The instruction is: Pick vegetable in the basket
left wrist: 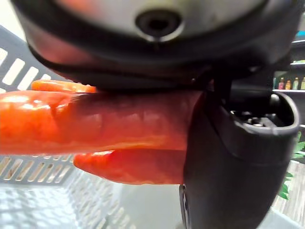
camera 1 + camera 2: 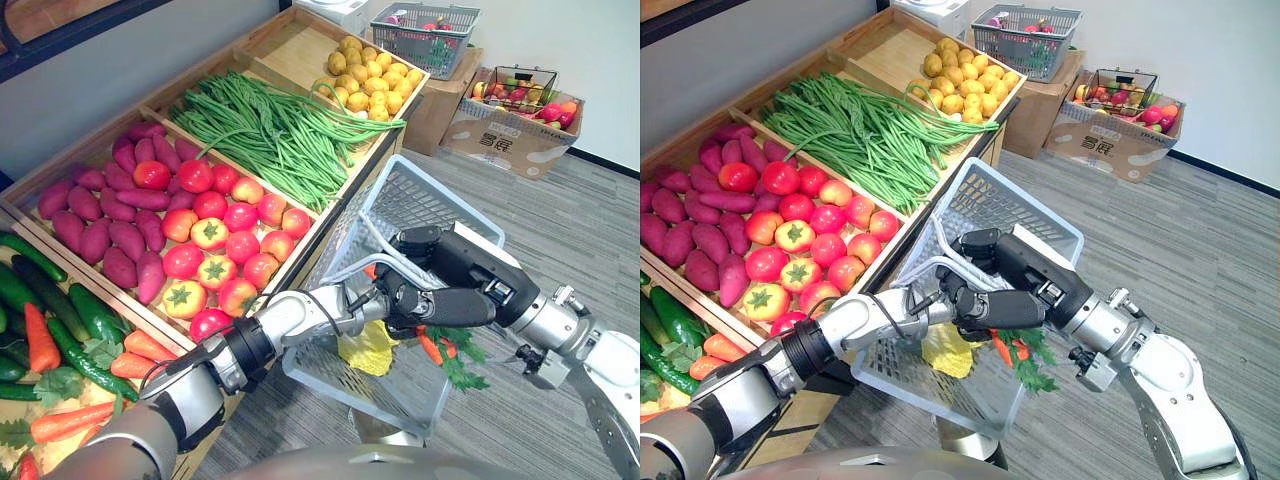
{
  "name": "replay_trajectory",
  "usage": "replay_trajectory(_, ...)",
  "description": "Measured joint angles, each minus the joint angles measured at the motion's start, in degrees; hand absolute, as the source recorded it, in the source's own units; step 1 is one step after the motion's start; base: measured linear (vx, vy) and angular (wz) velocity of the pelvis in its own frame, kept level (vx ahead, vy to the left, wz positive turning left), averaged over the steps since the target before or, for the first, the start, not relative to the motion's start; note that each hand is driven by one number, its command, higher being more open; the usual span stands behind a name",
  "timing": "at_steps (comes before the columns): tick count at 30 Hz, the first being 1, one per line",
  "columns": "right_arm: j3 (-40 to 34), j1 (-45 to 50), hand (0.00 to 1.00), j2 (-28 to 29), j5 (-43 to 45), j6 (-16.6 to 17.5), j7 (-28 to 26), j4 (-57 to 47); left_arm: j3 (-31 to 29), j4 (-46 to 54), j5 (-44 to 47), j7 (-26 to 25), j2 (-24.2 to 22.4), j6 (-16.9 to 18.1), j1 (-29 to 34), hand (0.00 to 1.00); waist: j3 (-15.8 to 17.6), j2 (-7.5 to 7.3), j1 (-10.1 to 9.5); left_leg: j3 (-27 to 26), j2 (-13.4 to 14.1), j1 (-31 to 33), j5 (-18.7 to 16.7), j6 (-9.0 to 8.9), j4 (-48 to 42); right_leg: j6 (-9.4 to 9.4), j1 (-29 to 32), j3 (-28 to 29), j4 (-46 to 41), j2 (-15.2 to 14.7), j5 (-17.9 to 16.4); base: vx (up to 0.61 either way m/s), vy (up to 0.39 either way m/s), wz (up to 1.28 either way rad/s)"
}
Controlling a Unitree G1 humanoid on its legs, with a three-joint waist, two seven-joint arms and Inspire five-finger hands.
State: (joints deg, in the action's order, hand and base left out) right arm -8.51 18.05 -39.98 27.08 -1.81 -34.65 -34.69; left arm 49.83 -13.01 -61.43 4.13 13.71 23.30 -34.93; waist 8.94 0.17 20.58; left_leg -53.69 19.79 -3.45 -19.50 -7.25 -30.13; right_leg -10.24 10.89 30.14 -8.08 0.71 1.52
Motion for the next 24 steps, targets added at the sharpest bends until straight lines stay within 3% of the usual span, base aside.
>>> replay_trajectory(3, -0.2, 0.0, 0.0, 0.0, 0.0, -0.2, -0.3, 0.0, 0.0, 0.0, 0.0, 0.3, 0.0, 0.0, 0.1, 0.0, 0.0, 0.0, -0.05, 0.1, 0.0, 0.0, 0.0, 0.01, -0.1, 0.0, 0.0, 0.0, 0.0, 0.0, 0.0, 0.0, 0.0, 0.0)
replay_trajectory(4, -0.3, 0.0, 0.0, 0.1, 0.0, -0.3, -0.4, 0.0, 0.0, 0.0, 0.0, 0.4, 0.0, 0.0, 0.1, 1.0, 0.0, 0.0, -0.07, 0.1, 0.0, 0.0, 0.0, 0.01, -0.1, 0.0, 0.0, -0.1, 0.0, 0.0, 0.0, 0.0, 0.0, 0.0)
replay_trajectory(18, -1.0, 0.2, 0.0, 0.4, 0.0, -1.3, -1.5, 0.0, -1.2, 0.1, 0.0, 3.6, -0.5, 0.0, 1.3, 1.0, -0.1, 0.05, -0.01, 0.4, 0.7, 0.1, -0.1, 0.04, -0.9, 0.02, -0.1, -0.1, 0.0, 0.5, 0.0, 0.0, 0.0, 0.0)
replay_trajectory(24, -1.1, 0.2, 0.0, 0.4, 0.0, -1.3, -1.5, 0.0, -1.2, 0.1, 0.0, 3.5, -0.5, 0.0, 1.2, 1.0, -0.5, 0.73, 0.06, 0.7, 0.8, 0.3, -0.1, 0.05, -0.9, 0.03, -0.1, -0.5, -0.1, 0.4, 0.0, 0.0, 0.0, 0.02)
